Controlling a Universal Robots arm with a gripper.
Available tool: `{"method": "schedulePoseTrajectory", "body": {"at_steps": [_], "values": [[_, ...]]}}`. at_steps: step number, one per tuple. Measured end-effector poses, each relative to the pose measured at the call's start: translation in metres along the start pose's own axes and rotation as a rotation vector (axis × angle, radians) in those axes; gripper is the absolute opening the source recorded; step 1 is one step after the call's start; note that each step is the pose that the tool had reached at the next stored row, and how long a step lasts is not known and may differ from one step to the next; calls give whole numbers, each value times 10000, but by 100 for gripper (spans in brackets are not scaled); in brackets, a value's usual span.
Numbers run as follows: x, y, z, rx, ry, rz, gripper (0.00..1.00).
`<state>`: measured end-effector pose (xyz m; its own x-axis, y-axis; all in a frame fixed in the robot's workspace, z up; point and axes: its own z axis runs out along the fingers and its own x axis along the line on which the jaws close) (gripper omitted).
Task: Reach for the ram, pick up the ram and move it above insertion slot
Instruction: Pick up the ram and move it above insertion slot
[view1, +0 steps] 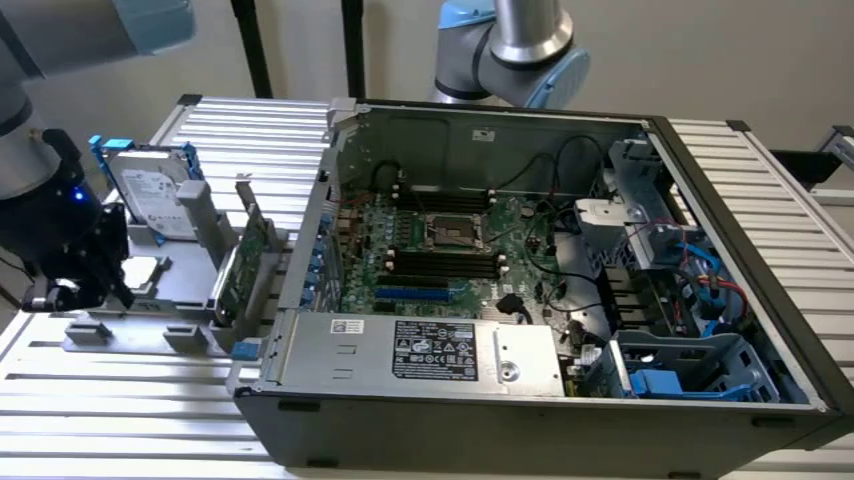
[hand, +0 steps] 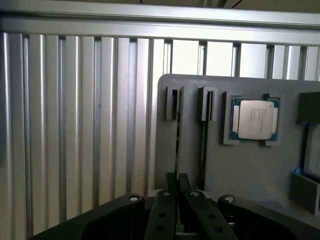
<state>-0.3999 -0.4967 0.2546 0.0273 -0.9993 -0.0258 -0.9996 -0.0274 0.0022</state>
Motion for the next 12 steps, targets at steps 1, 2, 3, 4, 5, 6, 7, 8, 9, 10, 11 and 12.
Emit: {"method": "schedulePoseTrajectory", "body": {"at_steps": [1, 2, 3, 4, 5, 6, 7, 8, 9, 10, 11, 12], "values": [[0, -6, -46, -2, -4, -6, 14], [-1, -19, -90, 0, -15, -16, 14], [-2, -35, -138, 0, -25, -26, 14], [-3, -54, -184, -1, -29, -37, 14], [-4, -73, -230, -1, -33, -45, 14], [-4, -94, -274, 0, -38, -54, 14], [-5, -116, -319, -1, -43, -63, 14], [-6, -137, -364, 0, -50, -73, 14], [-6, -161, -409, -1, -58, -85, 14], [-6, -185, -455, -2, -71, -99, 14], [-7, -211, -499, 0, -88, -114, 14], [-7, -238, -546, -1, -107, -129, 14]]}}
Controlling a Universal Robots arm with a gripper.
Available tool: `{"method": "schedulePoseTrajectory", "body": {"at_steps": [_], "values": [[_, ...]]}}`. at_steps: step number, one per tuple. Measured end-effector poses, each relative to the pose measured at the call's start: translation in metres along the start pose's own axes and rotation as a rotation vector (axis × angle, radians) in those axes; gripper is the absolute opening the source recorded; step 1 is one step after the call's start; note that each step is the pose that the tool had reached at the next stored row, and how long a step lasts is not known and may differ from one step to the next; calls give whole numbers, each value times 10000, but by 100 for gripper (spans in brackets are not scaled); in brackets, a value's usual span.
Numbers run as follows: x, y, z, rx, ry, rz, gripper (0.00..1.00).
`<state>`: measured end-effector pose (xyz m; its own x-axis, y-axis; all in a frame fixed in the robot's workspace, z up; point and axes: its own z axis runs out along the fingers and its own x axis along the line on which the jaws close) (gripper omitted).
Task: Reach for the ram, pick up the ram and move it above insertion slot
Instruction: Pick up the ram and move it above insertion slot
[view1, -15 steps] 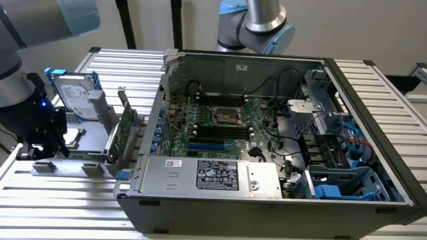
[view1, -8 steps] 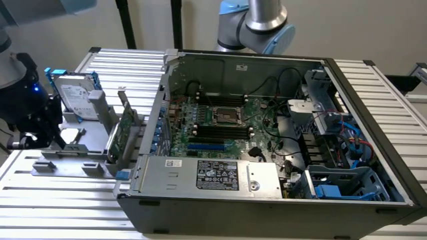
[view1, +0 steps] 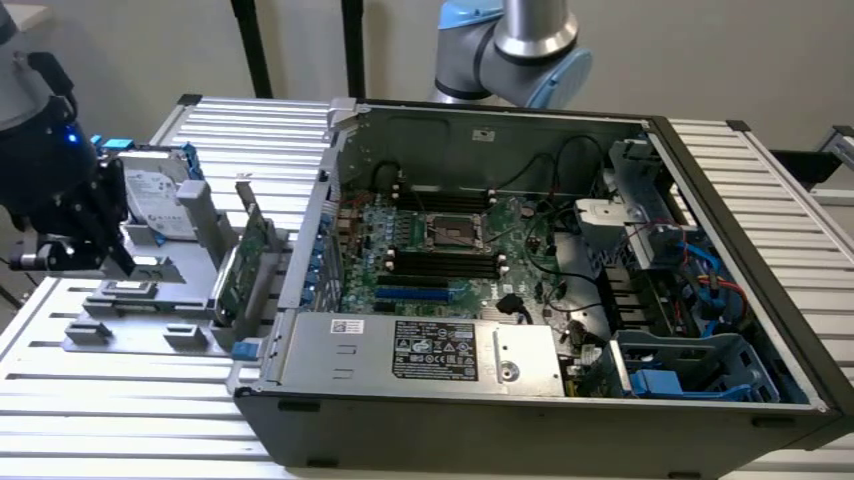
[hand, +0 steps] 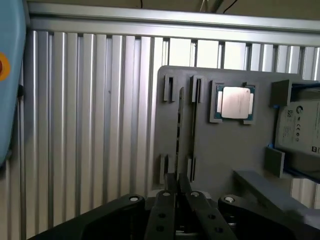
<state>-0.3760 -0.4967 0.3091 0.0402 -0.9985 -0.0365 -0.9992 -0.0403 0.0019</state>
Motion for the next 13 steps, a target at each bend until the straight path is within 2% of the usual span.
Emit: {"method": "schedulePoseTrajectory", "body": {"at_steps": [5, 13], "values": [[-3, -133, -229, 2, -87, -81, 14], [-7, -351, -594, -7, -140, -179, 14]]}}
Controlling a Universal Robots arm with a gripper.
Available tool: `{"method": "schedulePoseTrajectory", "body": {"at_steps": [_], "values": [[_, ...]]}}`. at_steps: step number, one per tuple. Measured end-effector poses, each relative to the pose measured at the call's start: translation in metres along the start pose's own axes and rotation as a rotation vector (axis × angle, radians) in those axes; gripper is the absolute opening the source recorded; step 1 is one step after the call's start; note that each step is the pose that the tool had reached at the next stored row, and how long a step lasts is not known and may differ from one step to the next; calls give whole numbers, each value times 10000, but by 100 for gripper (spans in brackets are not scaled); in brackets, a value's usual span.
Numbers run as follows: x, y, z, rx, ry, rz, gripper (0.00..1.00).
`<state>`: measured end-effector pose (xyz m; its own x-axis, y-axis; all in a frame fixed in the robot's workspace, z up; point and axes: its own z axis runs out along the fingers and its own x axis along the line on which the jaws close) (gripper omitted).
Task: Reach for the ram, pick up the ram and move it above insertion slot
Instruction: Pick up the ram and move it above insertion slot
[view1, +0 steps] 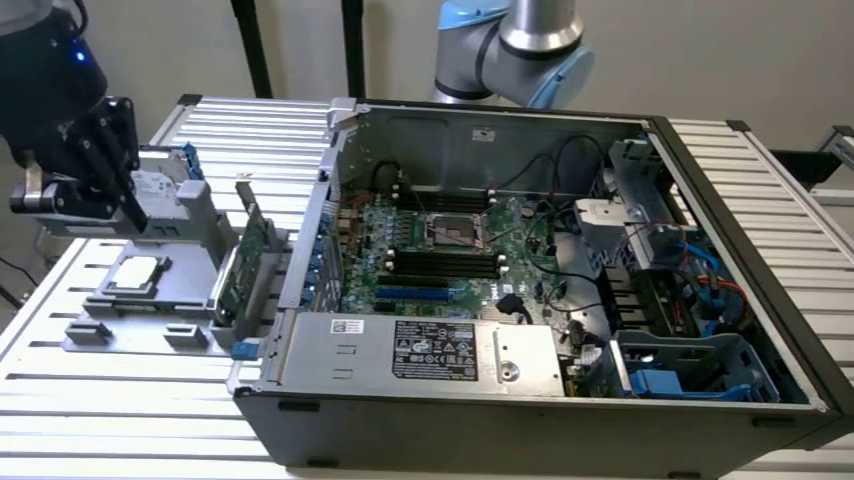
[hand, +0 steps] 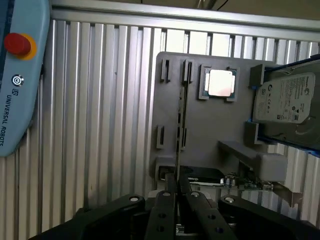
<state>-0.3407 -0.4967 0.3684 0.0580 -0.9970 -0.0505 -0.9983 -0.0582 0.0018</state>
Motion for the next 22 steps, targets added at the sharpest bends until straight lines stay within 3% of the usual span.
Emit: {"method": "schedulePoseTrajectory", "body": {"at_steps": [6, 12, 17, 22], "values": [[-8, -189, -197, -2, -36, -15, 14], [-28, -352, -258, 1, -111, -16, 14], [-45, -481, -275, 8, -229, -16, 14], [-43, -679, -276, 19, -416, -18, 14]]}}
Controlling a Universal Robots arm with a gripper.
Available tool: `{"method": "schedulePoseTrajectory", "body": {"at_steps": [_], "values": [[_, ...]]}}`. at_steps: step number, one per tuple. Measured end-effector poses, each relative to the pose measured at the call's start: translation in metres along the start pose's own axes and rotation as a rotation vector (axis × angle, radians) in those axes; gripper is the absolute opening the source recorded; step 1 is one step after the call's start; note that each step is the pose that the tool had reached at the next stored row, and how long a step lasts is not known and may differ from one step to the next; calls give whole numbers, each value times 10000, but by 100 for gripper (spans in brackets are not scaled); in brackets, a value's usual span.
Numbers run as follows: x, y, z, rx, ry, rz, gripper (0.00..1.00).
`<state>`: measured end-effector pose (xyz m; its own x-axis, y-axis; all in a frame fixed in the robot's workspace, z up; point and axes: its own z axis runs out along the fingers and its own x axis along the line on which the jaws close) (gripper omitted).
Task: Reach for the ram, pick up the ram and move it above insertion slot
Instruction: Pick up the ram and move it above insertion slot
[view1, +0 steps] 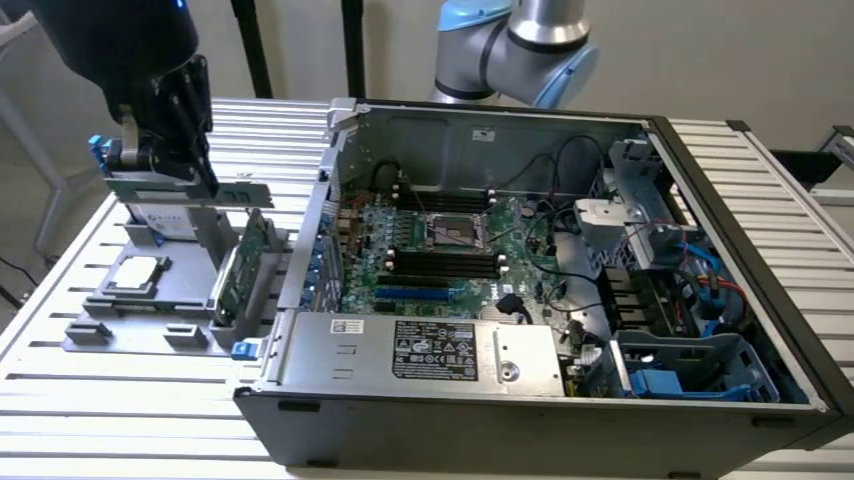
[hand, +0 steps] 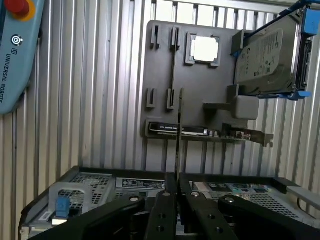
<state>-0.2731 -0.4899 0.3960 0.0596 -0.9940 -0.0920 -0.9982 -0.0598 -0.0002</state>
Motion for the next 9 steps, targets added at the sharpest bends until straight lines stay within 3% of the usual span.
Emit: {"method": "schedulePoseTrajectory", "body": {"at_steps": [3, 9], "values": [[2, -139, 0, 6, -94, 1, 14], [14, -411, -1, 7, -133, 0, 14]]}}
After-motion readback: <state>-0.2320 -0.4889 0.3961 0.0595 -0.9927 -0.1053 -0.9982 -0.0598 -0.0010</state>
